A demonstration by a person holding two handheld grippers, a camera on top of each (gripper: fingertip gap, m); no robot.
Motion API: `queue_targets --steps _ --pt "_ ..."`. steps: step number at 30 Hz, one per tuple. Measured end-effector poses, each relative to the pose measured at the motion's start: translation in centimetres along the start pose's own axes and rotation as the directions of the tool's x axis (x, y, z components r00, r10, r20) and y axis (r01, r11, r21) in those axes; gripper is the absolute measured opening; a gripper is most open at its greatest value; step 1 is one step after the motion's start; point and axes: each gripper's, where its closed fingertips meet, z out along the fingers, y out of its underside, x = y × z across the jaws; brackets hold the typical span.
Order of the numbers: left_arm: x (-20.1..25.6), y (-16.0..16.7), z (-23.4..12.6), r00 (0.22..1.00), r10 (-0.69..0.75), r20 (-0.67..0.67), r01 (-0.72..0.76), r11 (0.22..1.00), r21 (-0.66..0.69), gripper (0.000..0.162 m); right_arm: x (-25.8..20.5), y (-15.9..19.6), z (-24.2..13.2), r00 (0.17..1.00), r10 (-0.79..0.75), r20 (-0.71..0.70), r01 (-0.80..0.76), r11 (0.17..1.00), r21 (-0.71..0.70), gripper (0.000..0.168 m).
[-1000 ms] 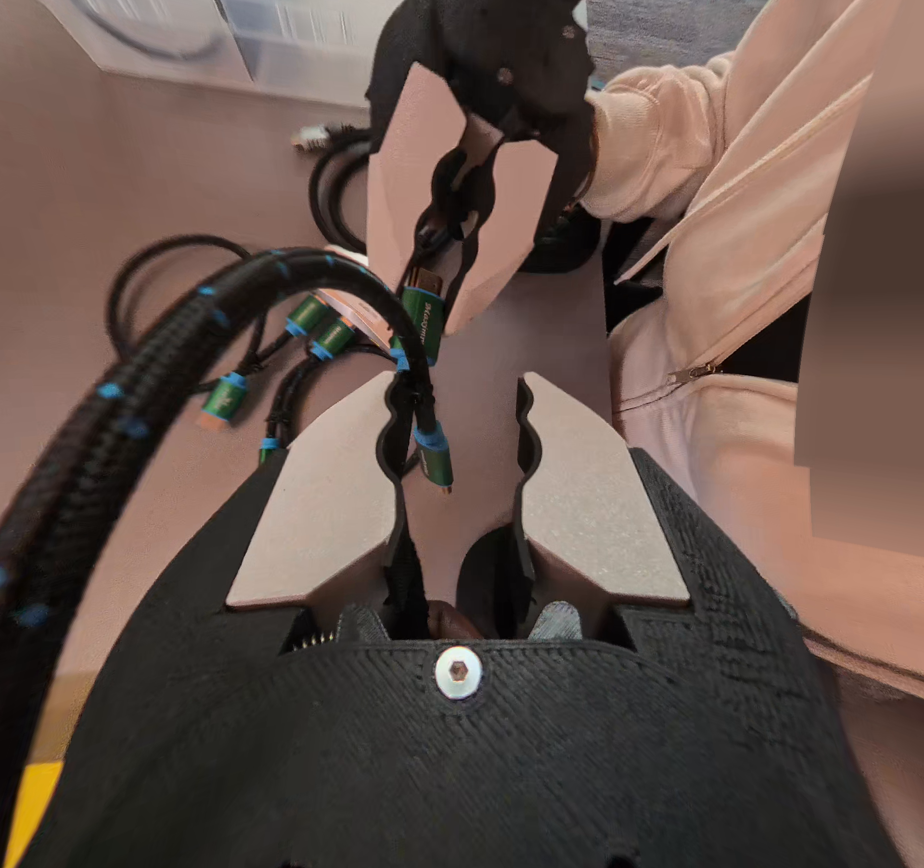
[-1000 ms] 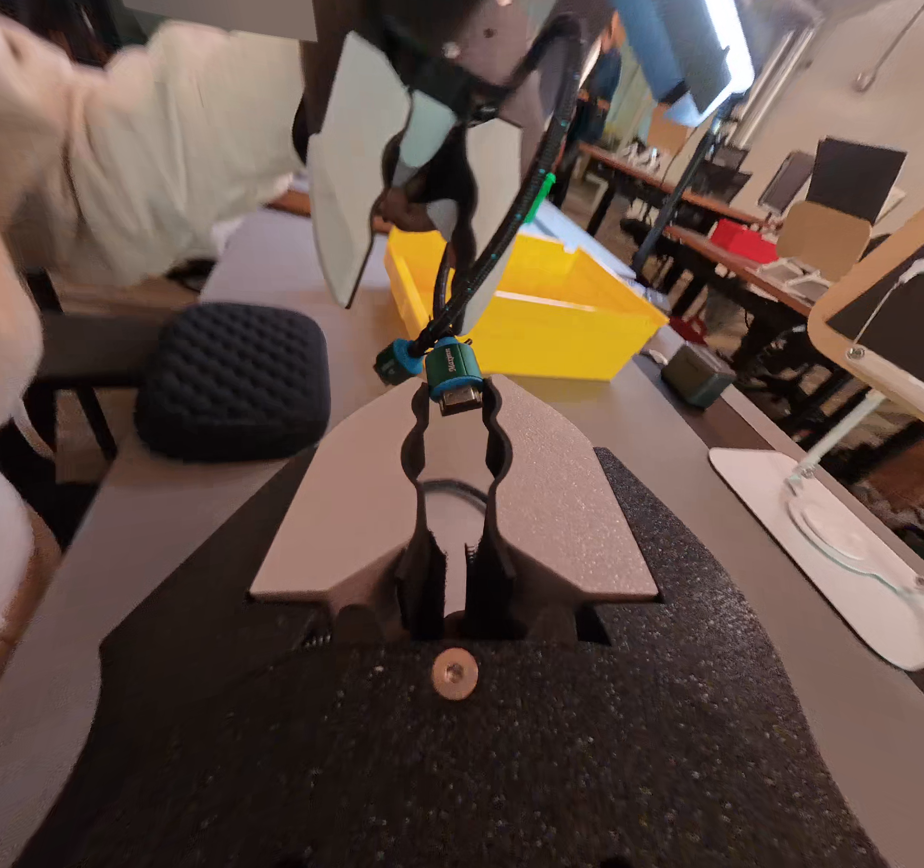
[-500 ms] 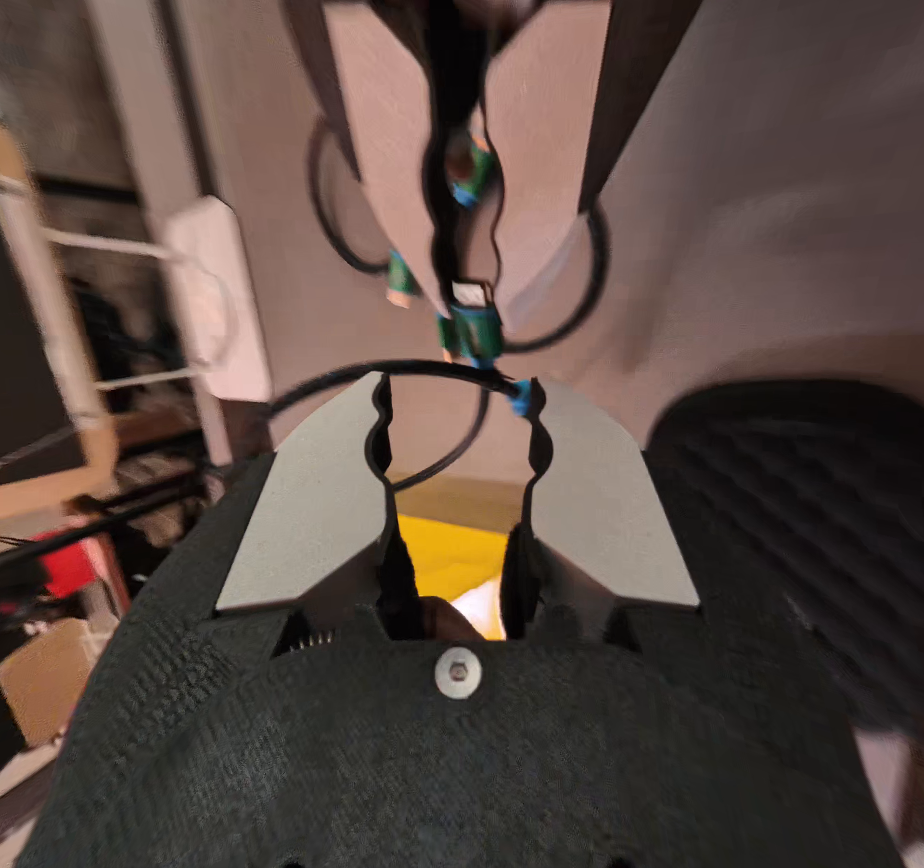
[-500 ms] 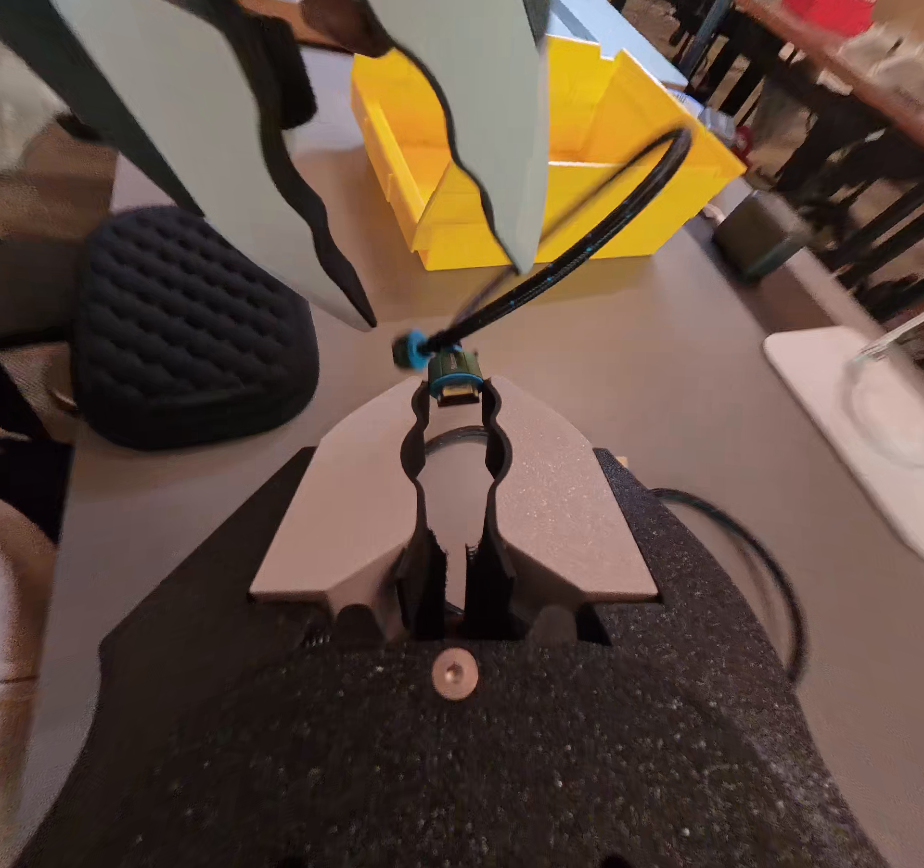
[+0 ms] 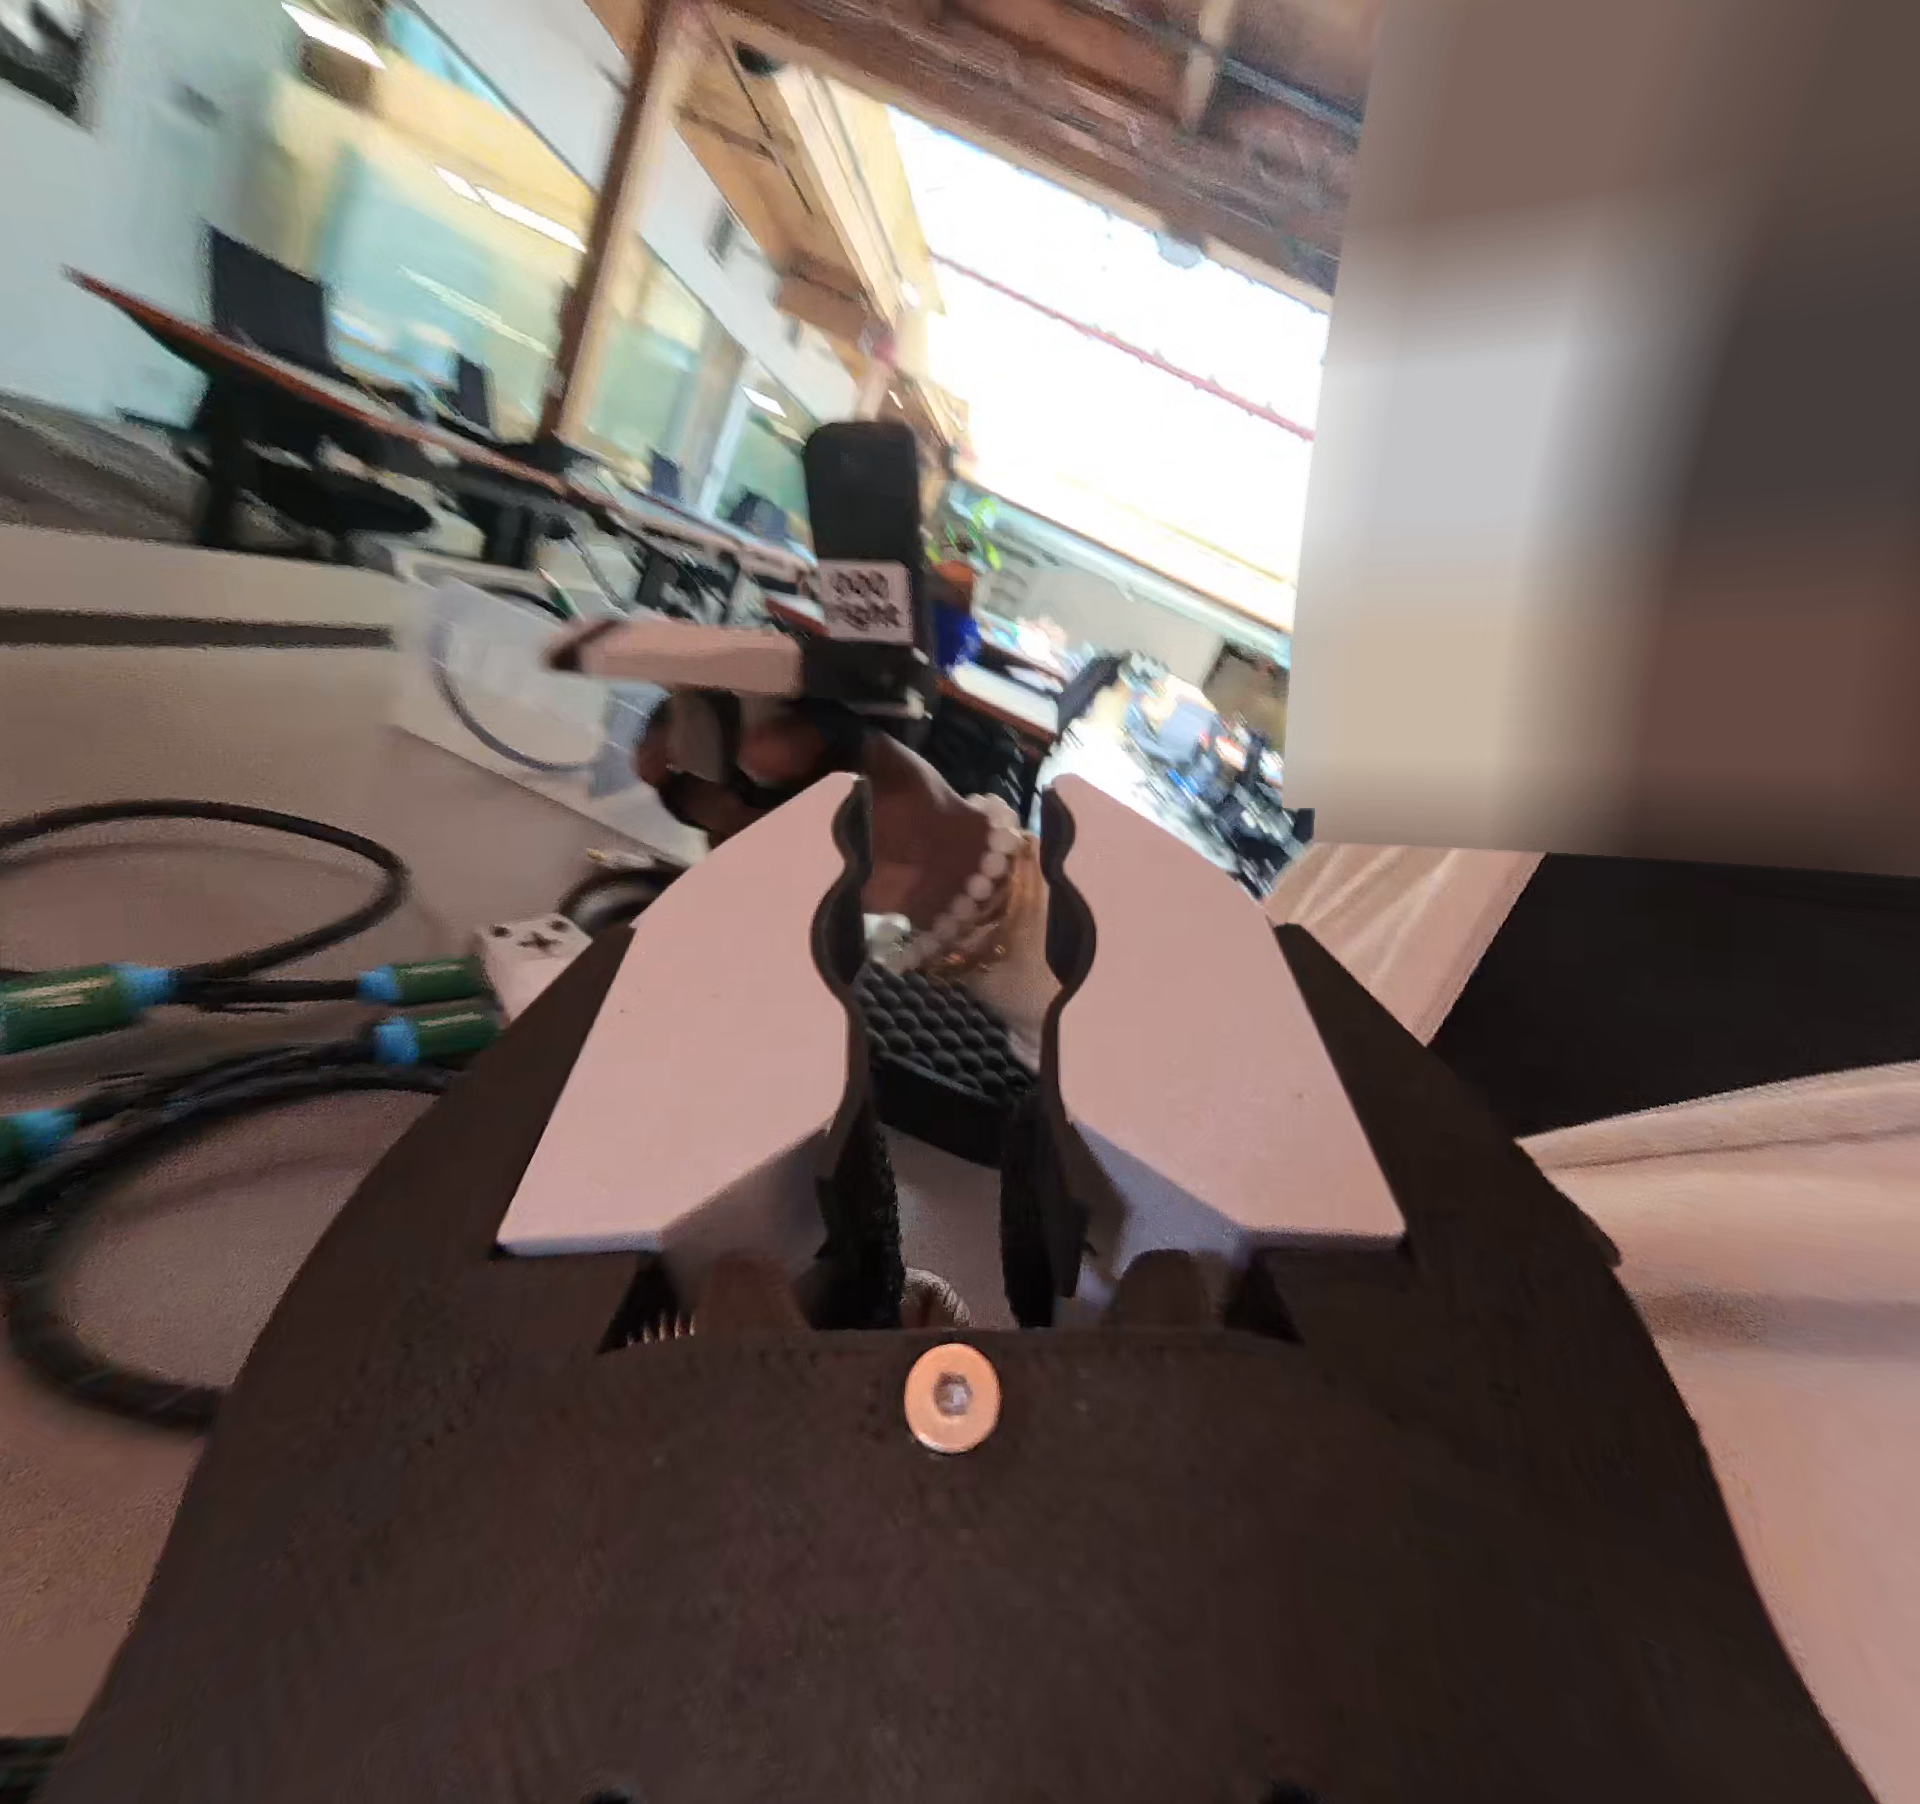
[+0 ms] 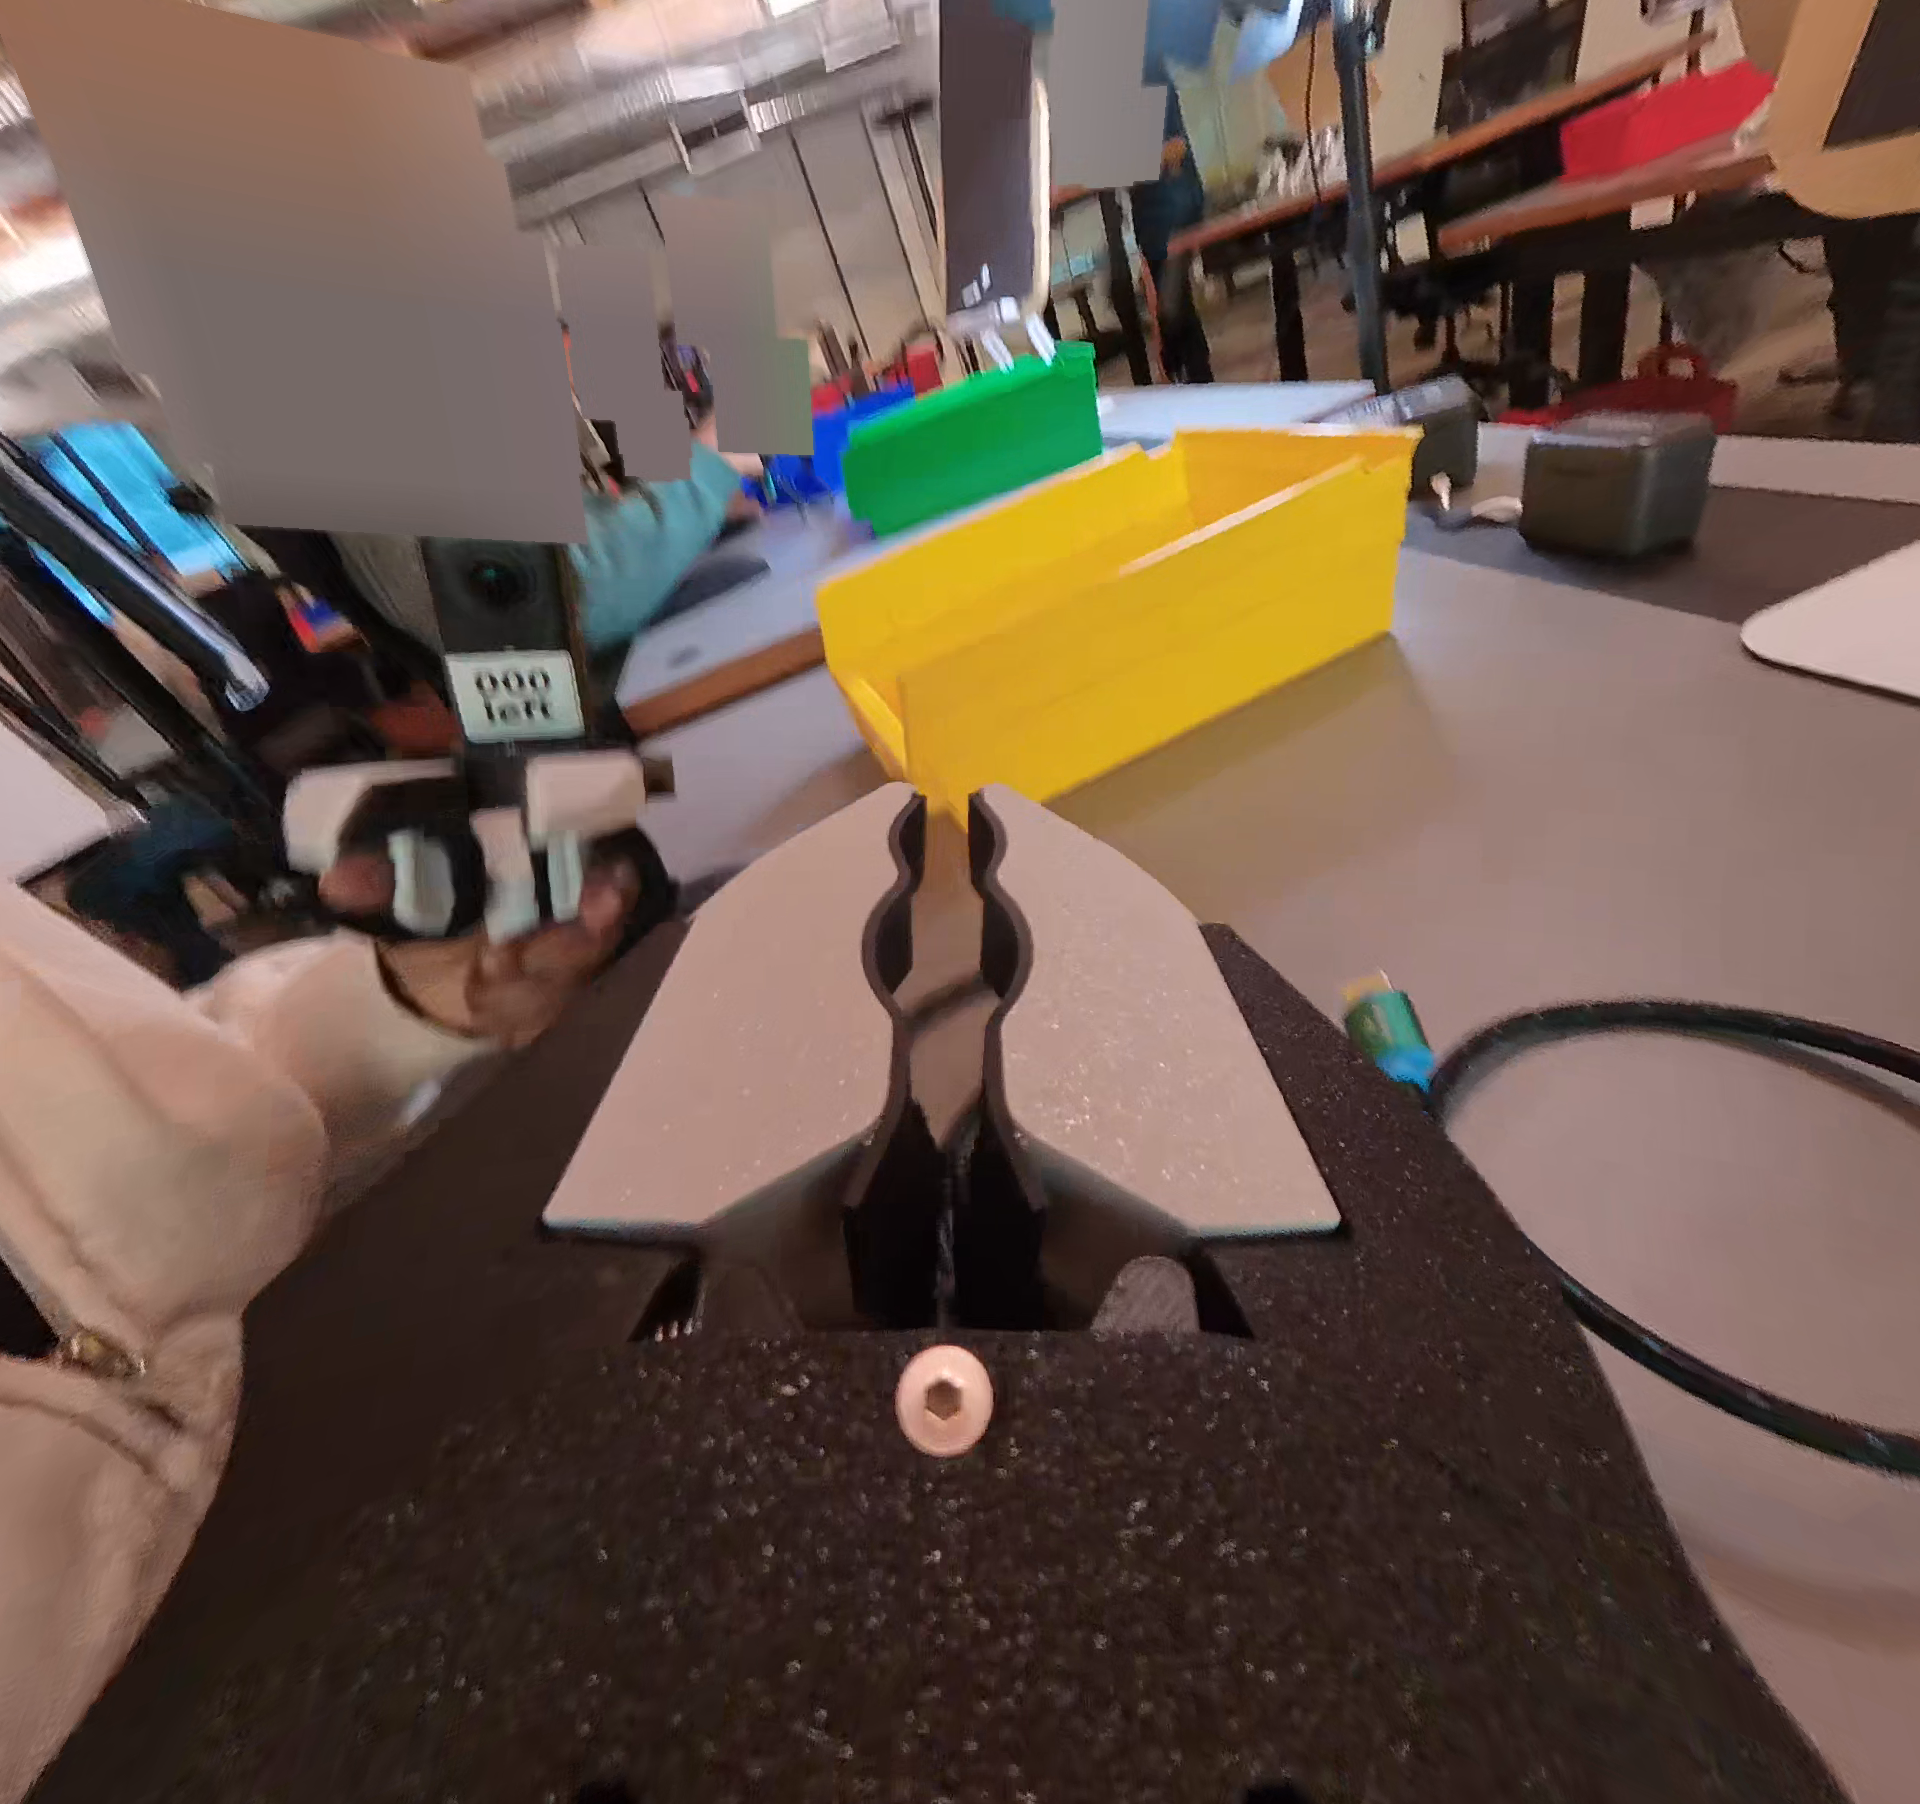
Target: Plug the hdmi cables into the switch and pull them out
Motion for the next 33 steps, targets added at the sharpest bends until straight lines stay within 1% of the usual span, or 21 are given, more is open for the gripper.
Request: queue_targets --steps 2,3,5,7,8,10,12,14,16,17,18,19,21,22,23,25,27,29,30,31,33 --pt "-0.8 -1.6 -2.1 0.996 0.039 0.077 -0.044 0.997 0.065 0.028 -0.1 1.2 -0.6 0.998 -0.055 -0.008 0.054 0.991 -0.122 0.015" --pt "-1.2 -2.2 -3.3 0.988 0.076 0.133 -0.084 0.995 0.059 0.029 -0.4 2.0 -0.7 0.997 -0.078 0.001 0.077 0.979 -0.191 0.019" --pt "-2.3 -2.9 -5.6 0.951 0.166 0.262 -0.167 0.986 -0.020 0.029 -1.1 3.8 -0.4 0.992 -0.119 0.034 0.124 0.935 -0.331 0.031" --pt "-3.1 -3.4 -7.7 0.899 0.250 0.360 -0.227 0.968 -0.107 0.030 -2.3 5.7 0.7 0.984 -0.156 0.088 0.179 0.880 -0.440 0.036" --pt "-3.5 -3.9 -8.6 0.870 0.279 0.405 -0.251 0.960 -0.122 0.030 -2.9 6.8 1.5 0.981 -0.165 0.107 0.196 0.854 -0.482 0.039" --pt "-3.8 -4.9 -9.9 0.828 0.301 0.473 -0.288 0.952 -0.103 0.030 -4.4 9.1 3.7 0.977 -0.159 0.139 0.210 0.807 -0.552 0.040" --pt "-4.1 -5.5 -10.7 0.810 0.277 0.517 -0.295 0.954 -0.050 0.030 -5.2 11.6 5.8 0.974 -0.175 0.142 0.226 0.750 -0.621 0.037" --pt "-4.2 -5.5 -11.1 0.813 0.252 0.525 -0.286 0.958 -0.017 0.030 -5.4 14.0 7.3 0.971 -0.188 0.147 0.237 0.678 -0.695 0.036" --pt "-4.1 -5.2 -11.2 0.817 0.245 0.522 -0.281 0.960 -0.010 0.030 -5.2 16.0 7.7 0.970 -0.192 0.151 0.237 0.589 -0.773 0.036" --pt "-4.1 -5.0 -11.2 0.818 0.246 0.520 -0.280 0.960 -0.014 0.030 -5.0 16.8 7.6 0.968 -0.200 0.154 0.241 0.548 -0.801 0.039" --pt "-4.1 -4.7 -11.2 0.818 0.250 0.519 -0.277 0.961 -0.026 0.030 -5.2 16.9 7.8 0.967 -0.199 0.159 0.245 0.551 -0.798 0.036" --pt "-4.1 -4.4 -11.3 0.816 0.255 0.518 -0.274 0.961 -0.042 0.030 -5.5 17.0 7.9 0.962 -0.201 0.184 0.266 0.547 -0.794 0.028" --pt "-4.4 -4.0 -11.5 0.807 0.274 0.523 -0.276 0.958 -0.076 0.030 -5.5 16.9 7.8 0.954 -0.220 0.203 0.294 0.560 -0.775 0.025" --pt "-4.5 -4.0 -11.6 0.801 0.285 0.527 -0.283 0.955 -0.087 0.030 -5.5 16.8 7.8 0.955 -0.213 0.205 0.292 0.580 -0.760 0.022" --pt "-4.5 -4.0 -11.7 0.795 0.291 0.532 -0.289 0.953 -0.090 0.030 -5.1 16.3 7.9 0.959 -0.217 0.183 0.280 0.616 -0.737 0.006" --pt "-4.7 -4.1 -11.8 0.791 0.289 0.539 -0.294 0.953 -0.078 0.030 -5.4 15.1 7.8 0.964 -0.170 0.202 0.262 0.710 -0.653 0.006" --pt "-4.9 -4.2 -11.7 0.792 0.265 0.549 -0.283 0.957 -0.053 0.030 -5.4 13.3 7.6 0.976 -0.104 0.192 0.196 0.806 -0.558 0.006" --pt "-5.1 -3.9 -11.5 0.794 0.240 0.558 -0.266 0.963 -0.036 0.031 -5.4 11.0 7.1 0.975 -0.097 0.198 0.176 0.884 -0.434 0.006" --pt "-5.5 -3.8 -11.4 0.787 0.222 0.575 -0.252 0.967 -0.028 0.032 -5.6 9.6 6.9 0.973 -0.100 0.208 0.171 0.919 -0.355 0.006" --pt "-5.8 -3.7 -11.2 0.781 0.197 0.592 -0.236 0.972 -0.013 0.037 -5.9 8.1 6.7 0.969 -0.109 0.222 0.167 0.951 -0.261 0.006" --pt "-6.1 -3.4 -9.9 0.795 0.123 0.593 -0.194 0.979 0.058 0.045 -6.5 5.1 6.1 0.963 -0.154 0.222 0.170 0.984 -0.055 0.005"
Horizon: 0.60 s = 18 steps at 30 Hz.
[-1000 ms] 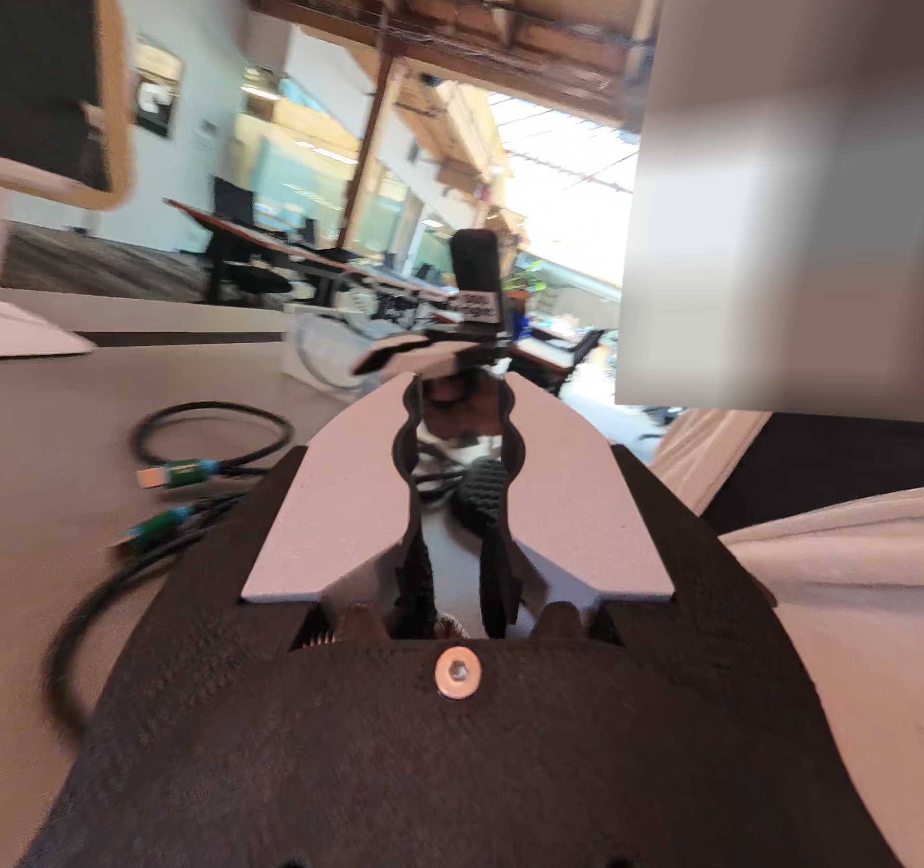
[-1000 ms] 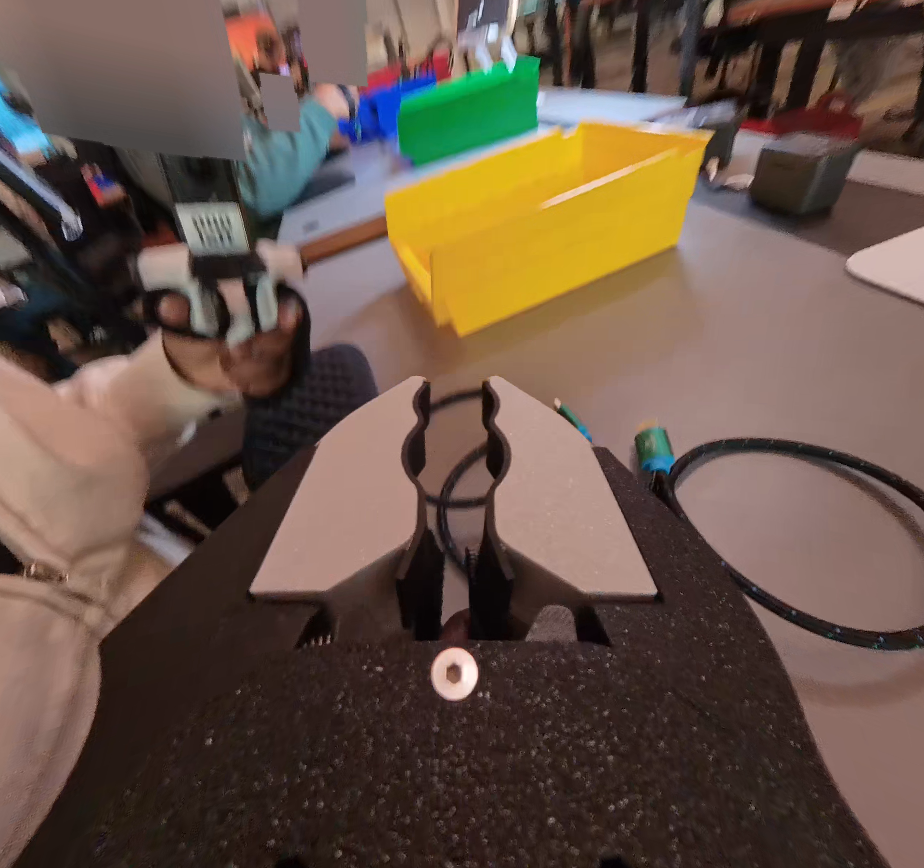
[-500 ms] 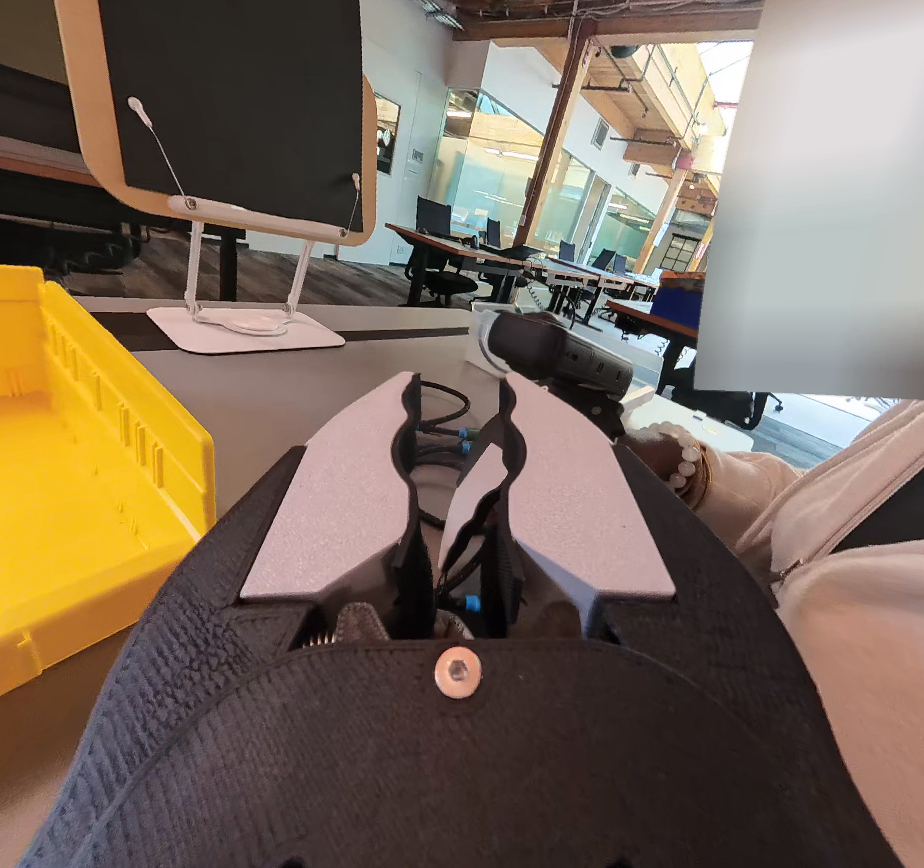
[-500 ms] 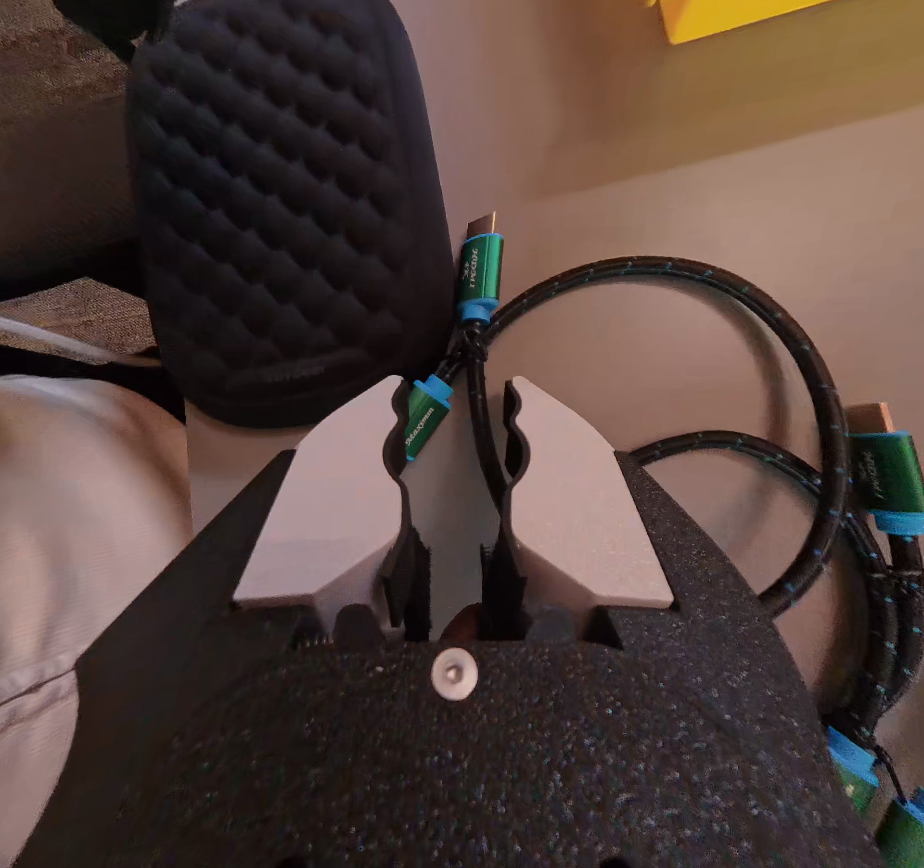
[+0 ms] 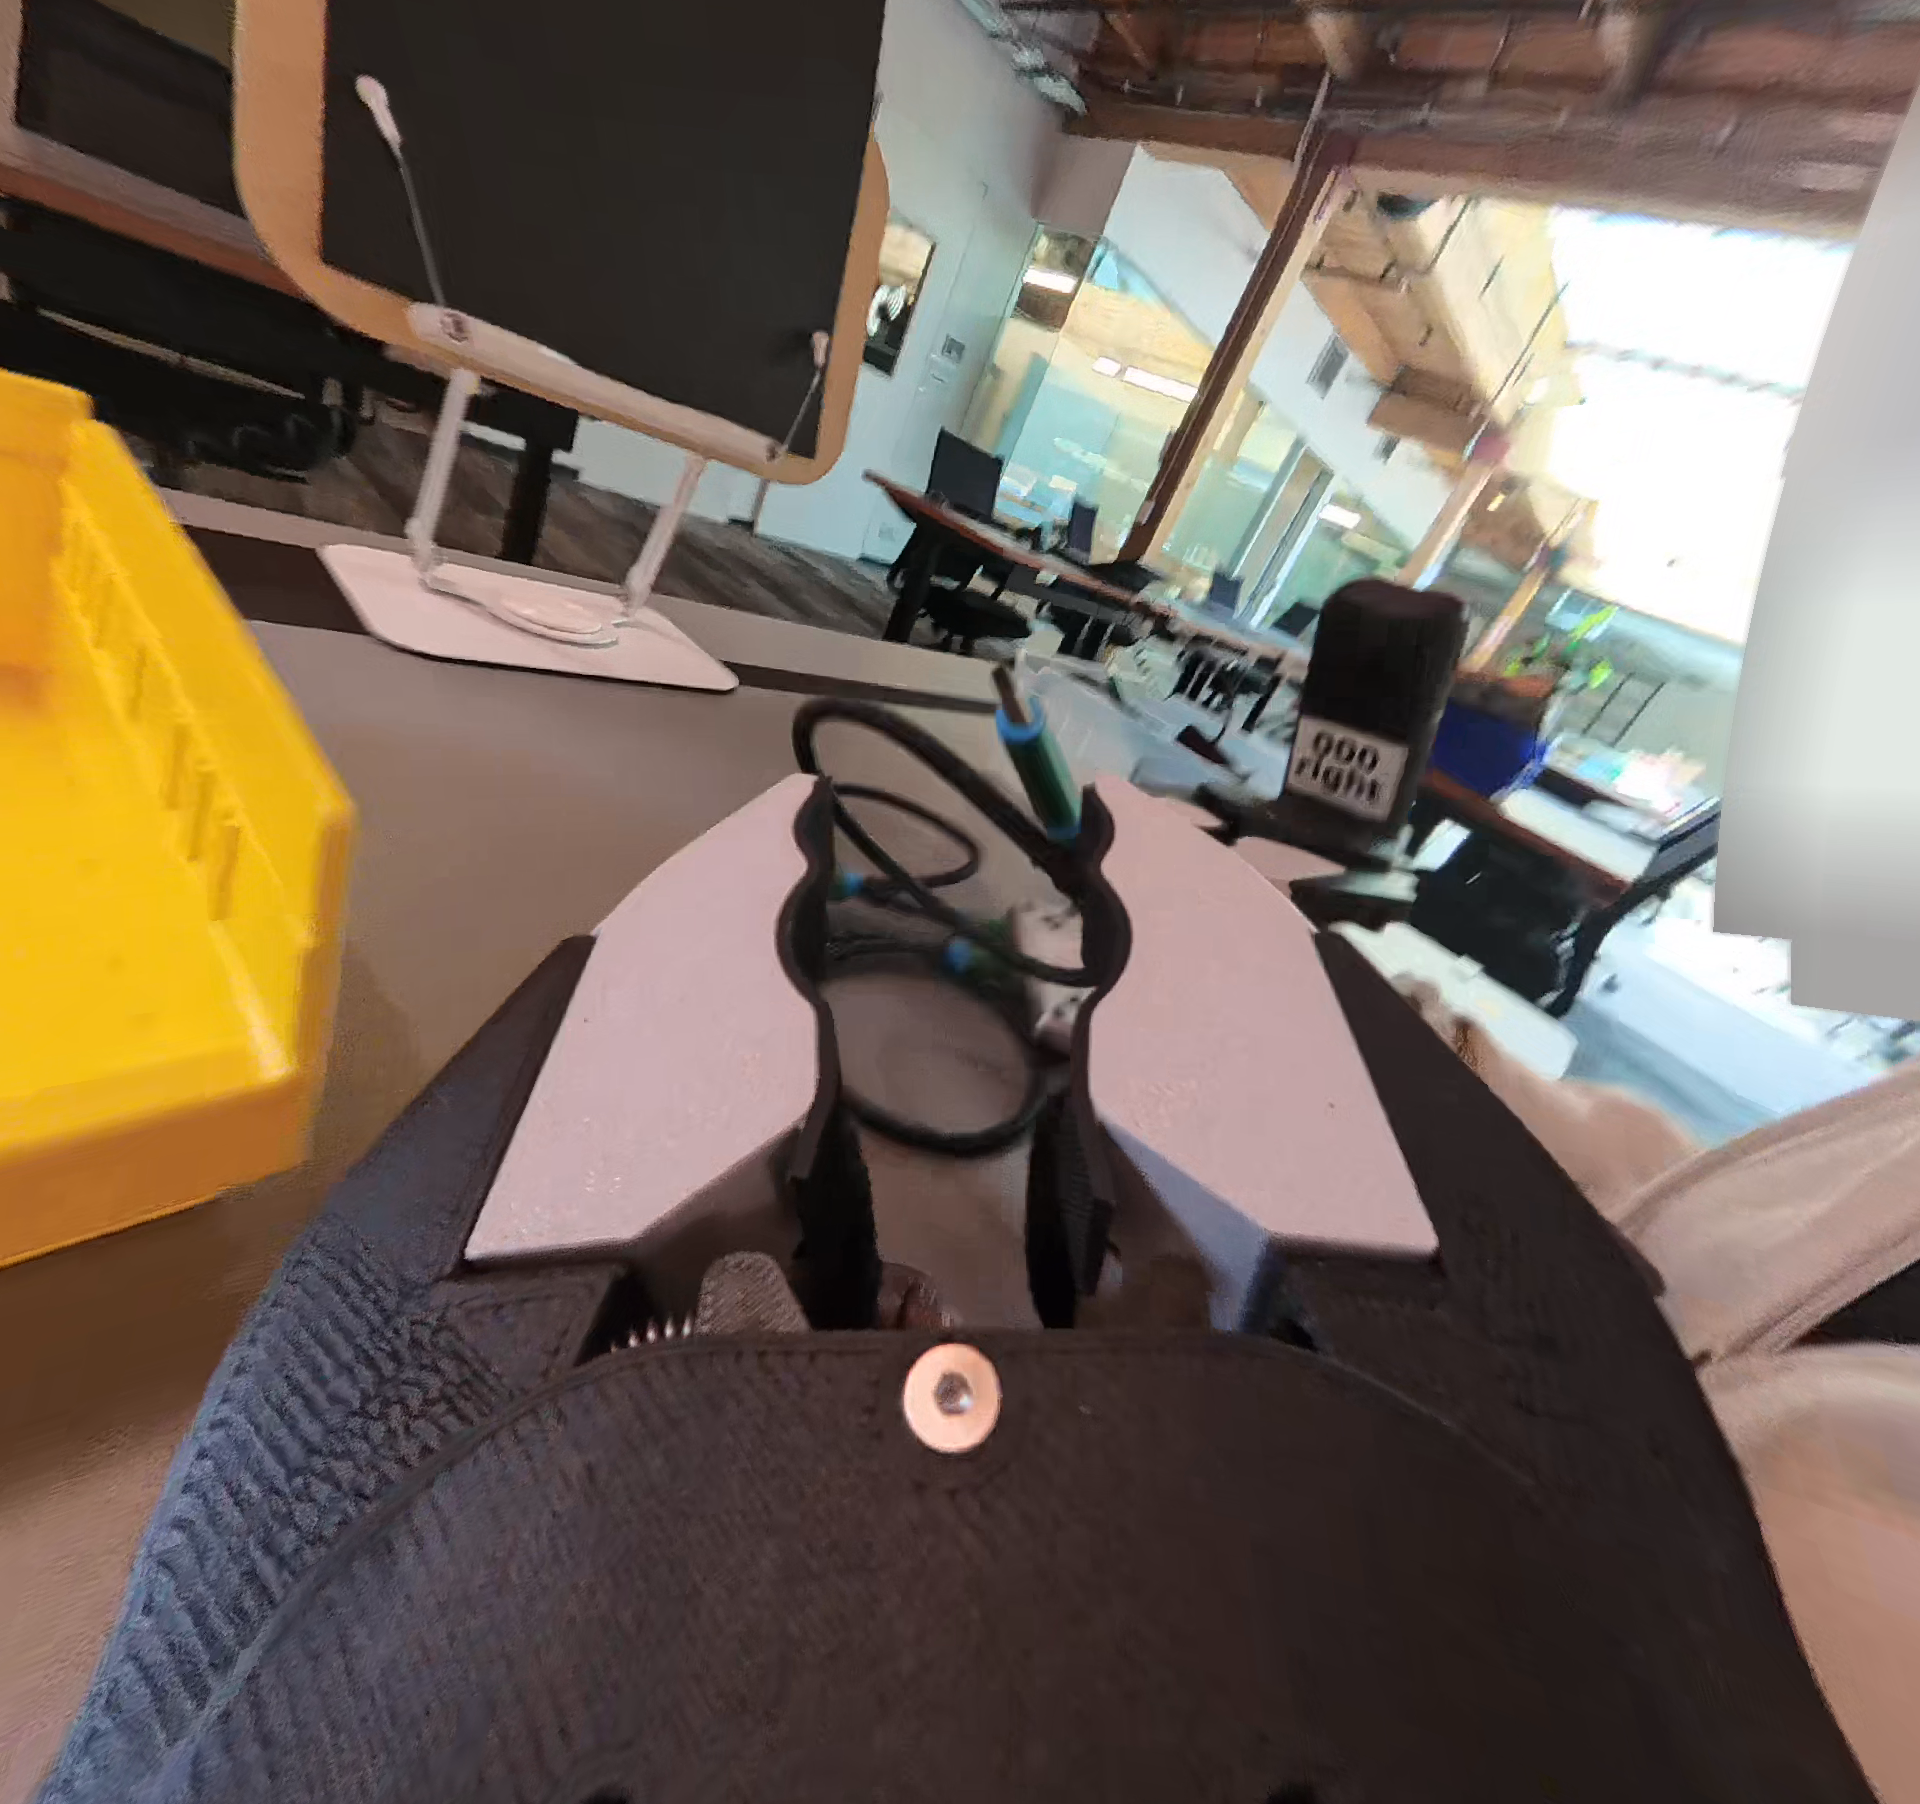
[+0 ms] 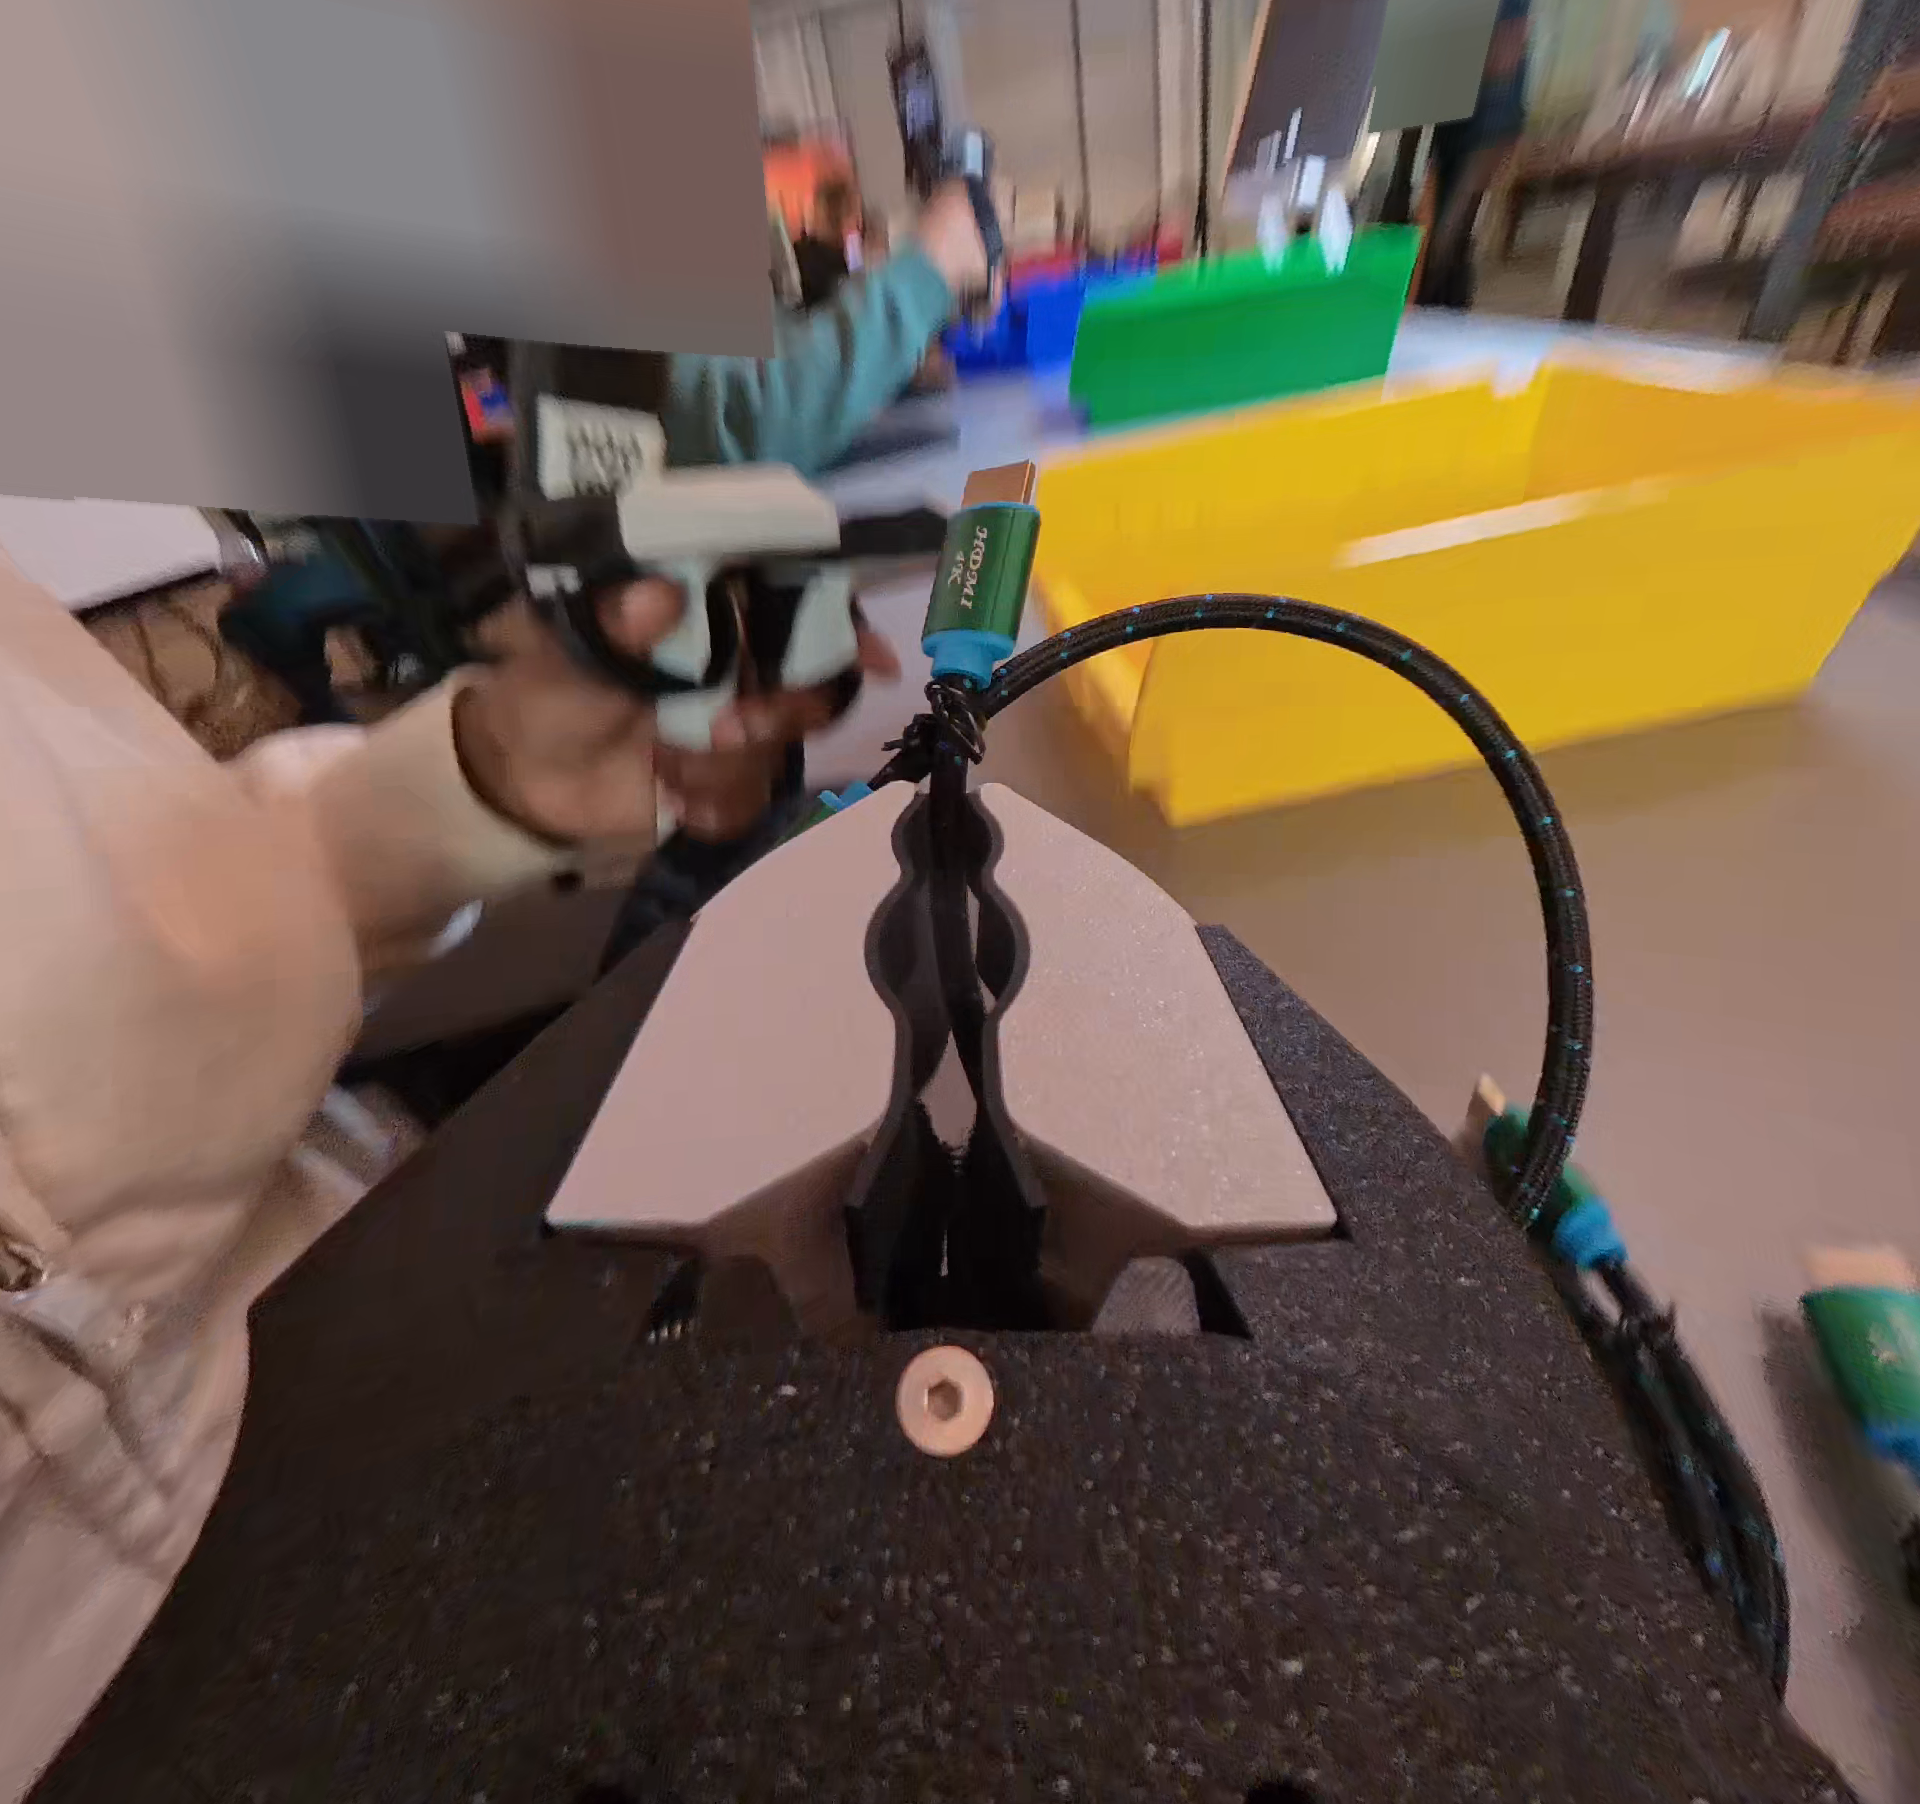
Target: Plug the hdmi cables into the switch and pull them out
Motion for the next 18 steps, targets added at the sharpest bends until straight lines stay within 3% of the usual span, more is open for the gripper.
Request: queue_targets --steps 2,5,7,11,14,18 --pt "2.1 -0.1 1.7 0.994 -0.073 -0.079 0.078 0.995 0.068 0.047 -0.3 -1.8 -0.5 0.998 -0.049 -0.026 0.052 0.991 0.124 0.005" --pt "4.3 -0.3 4.1 0.990 -0.058 -0.129 0.072 0.992 0.106 0.036 -0.6 -2.3 -0.7 0.986 -0.143 -0.089 0.155 0.976 0.151 0.005" --pt "5.0 -0.4 5.0 0.992 0.036 -0.117 -0.022 0.992 0.124 0.013 -0.9 -2.1 -0.8 0.979 -0.173 -0.105 0.186 0.973 0.139 0.006" --pt "5.4 0.4 5.9 0.943 0.326 -0.061 -0.325 0.945 0.018 0.011 -0.3 -2.2 -2.5 0.990 -0.096 -0.101 0.105 0.990 0.090 0.016" --pt "4.8 0.5 6.0 0.756 0.654 0.004 -0.651 0.753 -0.101 0.011 -0.4 -4.3 -4.2 0.994 -0.023 -0.107 0.037 0.991 0.128 0.025" --pt "4.6 1.2 6.8 0.386 0.922 -0.017 -0.897 0.371 -0.241 0.012 -1.2 -4.8 -3.1 0.993 0.017 -0.117 -0.016 1.000 0.010 0.039"
